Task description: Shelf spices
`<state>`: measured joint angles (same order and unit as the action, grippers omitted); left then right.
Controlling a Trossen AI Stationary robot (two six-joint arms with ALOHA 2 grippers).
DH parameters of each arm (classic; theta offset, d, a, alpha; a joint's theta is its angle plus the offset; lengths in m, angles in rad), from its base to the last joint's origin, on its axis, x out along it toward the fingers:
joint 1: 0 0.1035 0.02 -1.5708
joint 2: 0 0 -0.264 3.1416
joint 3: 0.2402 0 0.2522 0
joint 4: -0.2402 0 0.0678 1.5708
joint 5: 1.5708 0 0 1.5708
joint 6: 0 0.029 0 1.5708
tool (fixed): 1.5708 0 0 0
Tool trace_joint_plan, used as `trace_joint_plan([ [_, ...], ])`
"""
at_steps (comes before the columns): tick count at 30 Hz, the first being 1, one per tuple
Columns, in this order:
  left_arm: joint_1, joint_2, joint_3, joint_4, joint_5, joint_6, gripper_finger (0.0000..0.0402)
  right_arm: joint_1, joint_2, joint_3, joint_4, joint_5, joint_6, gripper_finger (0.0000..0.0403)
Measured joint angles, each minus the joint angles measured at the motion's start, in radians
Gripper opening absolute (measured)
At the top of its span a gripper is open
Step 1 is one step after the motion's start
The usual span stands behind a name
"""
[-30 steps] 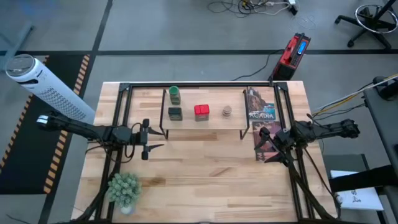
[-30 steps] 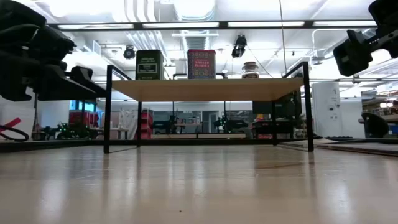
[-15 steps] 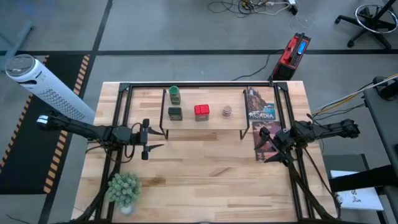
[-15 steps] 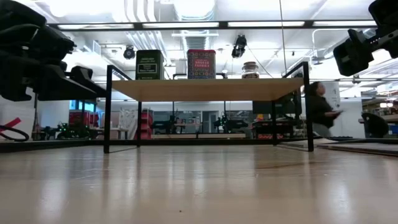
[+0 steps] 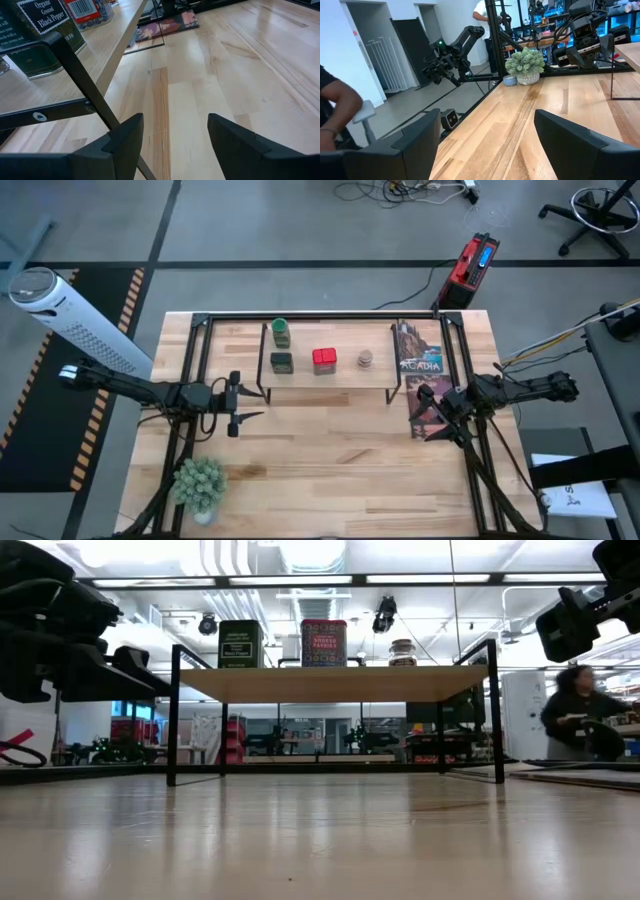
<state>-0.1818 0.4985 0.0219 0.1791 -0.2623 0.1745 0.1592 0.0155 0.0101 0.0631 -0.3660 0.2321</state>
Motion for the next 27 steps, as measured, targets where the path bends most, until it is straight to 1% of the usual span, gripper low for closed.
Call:
trace_joint_plan([
  [7,0.000,0.000,0.000,0.000,0.000,0.000,0.0210,0.000,0.000,0.000,0.002,0.002,0.000,0.0307],
  [15,0.000,0.000,0.000,0.000,0.000,0.000,0.0210,0.000,0.000,0.000,0.014,0.003,-0.002,0.0295],
  [20,0.000,0.000,0.000,0.000,0.000,0.000,0.0210,0.000,0.000,0.000,0.018,0.053,-0.008,0.0286],
  [27,0.000,0.000,0.000,0.000,0.000,0.000,0.0210,0.000,0.000,0.000,0.021,0.053,-0.007,0.0283],
])
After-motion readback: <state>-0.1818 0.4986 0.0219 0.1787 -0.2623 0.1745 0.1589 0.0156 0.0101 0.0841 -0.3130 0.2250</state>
